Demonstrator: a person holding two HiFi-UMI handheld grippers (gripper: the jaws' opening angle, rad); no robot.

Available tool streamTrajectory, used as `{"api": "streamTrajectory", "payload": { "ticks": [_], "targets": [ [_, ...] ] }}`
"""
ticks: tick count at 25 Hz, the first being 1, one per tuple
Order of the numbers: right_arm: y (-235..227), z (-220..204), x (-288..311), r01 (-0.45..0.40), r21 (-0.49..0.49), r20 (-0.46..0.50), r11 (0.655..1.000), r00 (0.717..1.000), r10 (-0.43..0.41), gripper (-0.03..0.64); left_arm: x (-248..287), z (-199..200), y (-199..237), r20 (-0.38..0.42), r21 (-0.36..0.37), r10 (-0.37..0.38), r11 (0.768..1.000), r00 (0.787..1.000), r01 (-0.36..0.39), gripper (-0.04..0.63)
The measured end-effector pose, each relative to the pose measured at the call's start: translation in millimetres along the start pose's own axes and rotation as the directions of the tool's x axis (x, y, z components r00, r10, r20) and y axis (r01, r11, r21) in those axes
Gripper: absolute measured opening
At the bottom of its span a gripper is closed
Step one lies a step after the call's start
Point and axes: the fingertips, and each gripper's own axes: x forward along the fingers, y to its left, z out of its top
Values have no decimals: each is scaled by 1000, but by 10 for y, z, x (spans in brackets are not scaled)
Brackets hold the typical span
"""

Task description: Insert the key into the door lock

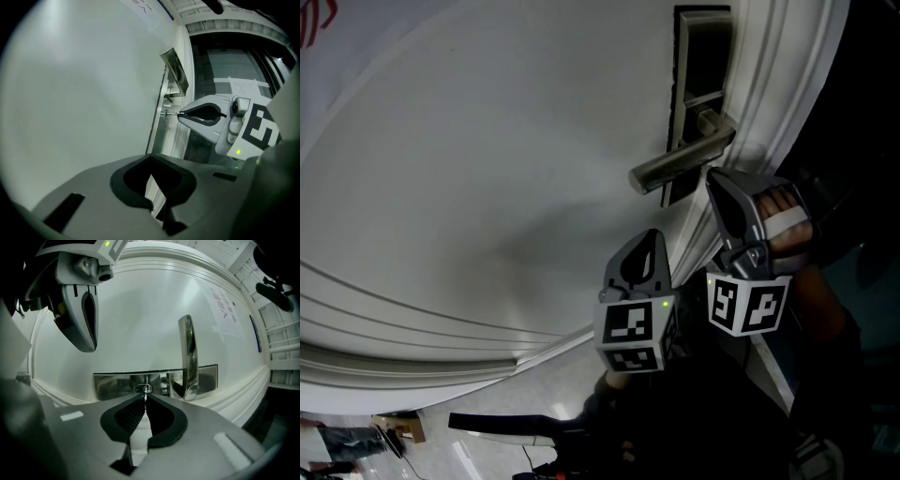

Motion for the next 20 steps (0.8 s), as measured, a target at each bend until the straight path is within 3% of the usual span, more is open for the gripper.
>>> {"api": "streamTrajectory", "payload": {
  "ticks": [20],
  "targets": [
    [-3, 4, 32, -11, -16, -1, 1000, 1000, 11, 12, 24, -22, 20, -12, 6, -4, 1000, 1000, 4, 0]
  ]
}}
